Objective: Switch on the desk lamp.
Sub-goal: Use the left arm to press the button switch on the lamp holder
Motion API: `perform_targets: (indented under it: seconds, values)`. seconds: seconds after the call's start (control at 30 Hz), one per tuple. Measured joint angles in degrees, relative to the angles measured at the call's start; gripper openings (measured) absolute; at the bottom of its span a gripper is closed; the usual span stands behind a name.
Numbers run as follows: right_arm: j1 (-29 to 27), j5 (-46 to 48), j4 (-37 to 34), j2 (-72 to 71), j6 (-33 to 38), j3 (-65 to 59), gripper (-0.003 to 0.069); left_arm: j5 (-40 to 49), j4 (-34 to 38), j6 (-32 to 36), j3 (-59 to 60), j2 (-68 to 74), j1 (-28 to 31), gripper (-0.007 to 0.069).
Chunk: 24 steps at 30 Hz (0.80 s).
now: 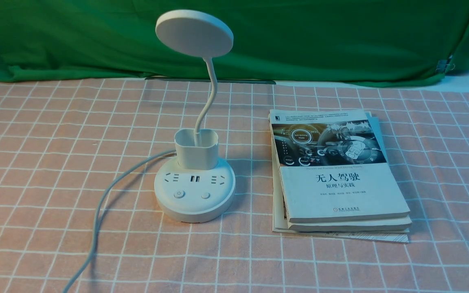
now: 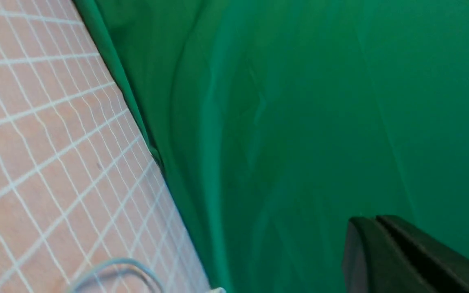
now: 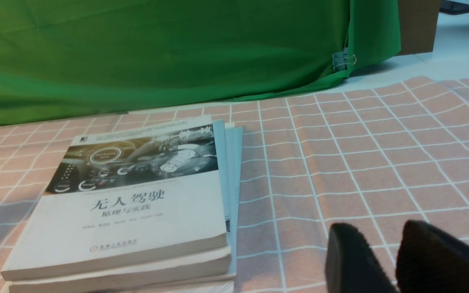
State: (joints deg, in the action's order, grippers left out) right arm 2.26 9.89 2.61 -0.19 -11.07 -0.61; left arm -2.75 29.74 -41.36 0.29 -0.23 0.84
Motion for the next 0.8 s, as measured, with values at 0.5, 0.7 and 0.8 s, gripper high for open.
perform_targets:
  seconds: [0.5, 0.7, 0.8]
  values:
    - [0.00, 0.00, 0.00, 0.00, 0.00, 0.00, 0.0238, 54.27, -24.78, 25.52, -47.57, 26.67, -2.81, 0.0021]
    - [0.00, 0.00, 0.00, 0.00, 0.00, 0.00, 0.0238, 66.00, -20.47, 37.73, -54.57, 43.41, -2.81, 0.0021]
    - [0.00, 0.00, 0.00, 0.00, 0.00, 0.00, 0.0238, 66.86, -12.74, 46.38, -54.83, 52.17, -4.73, 0.0021]
